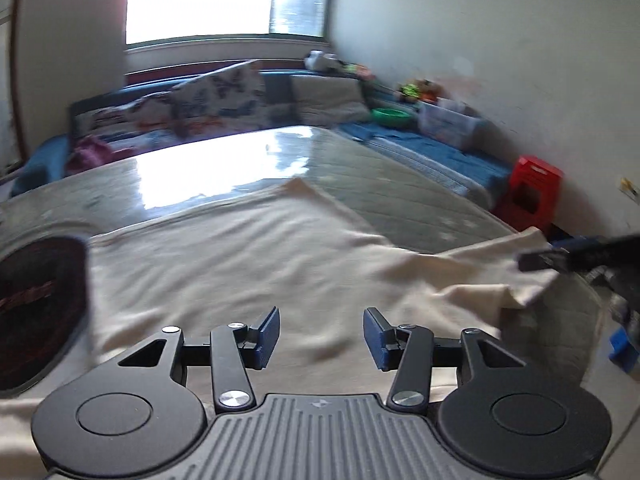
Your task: Fold clothes
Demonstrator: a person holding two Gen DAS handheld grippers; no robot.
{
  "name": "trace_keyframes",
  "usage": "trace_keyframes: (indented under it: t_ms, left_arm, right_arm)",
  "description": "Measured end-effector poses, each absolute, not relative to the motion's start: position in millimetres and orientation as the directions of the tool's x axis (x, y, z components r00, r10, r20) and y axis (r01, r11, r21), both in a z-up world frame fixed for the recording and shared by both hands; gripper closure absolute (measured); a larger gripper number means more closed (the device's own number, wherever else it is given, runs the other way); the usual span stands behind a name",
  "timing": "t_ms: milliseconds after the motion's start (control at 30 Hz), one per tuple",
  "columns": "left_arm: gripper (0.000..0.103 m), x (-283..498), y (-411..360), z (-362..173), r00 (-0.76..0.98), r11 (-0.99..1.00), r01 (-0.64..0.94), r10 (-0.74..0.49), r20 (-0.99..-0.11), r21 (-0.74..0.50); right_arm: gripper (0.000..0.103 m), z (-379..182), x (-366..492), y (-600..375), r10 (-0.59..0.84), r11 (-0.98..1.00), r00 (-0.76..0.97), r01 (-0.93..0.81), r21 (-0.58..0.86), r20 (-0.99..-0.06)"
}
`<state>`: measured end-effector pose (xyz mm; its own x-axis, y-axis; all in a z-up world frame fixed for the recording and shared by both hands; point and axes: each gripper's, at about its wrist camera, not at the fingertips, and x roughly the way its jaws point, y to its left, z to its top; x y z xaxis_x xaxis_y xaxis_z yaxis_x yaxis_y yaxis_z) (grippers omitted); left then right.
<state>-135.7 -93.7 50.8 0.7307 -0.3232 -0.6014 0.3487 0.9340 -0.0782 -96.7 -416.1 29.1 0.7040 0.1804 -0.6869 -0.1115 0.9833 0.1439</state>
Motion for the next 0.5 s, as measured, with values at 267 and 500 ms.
trace_keyframes:
  t_ms: [267,500]
  left_arm:
    - [0.053,-143,-145,32,0.631,0.854,0.518,-0.418,-0.653,-0.046]
    - [0.052,-150,-150,26,0.605,0.831,0.555,-0.425,-0.673,-0.027]
  right_arm:
    - [0.000,11,-63,-415,0.141,0.988,0.687,-0.142,0.058,-0.713]
    - [0.000,7,-21,-418,0.135,0.987,0.688,-0.159,0.034,-0.713]
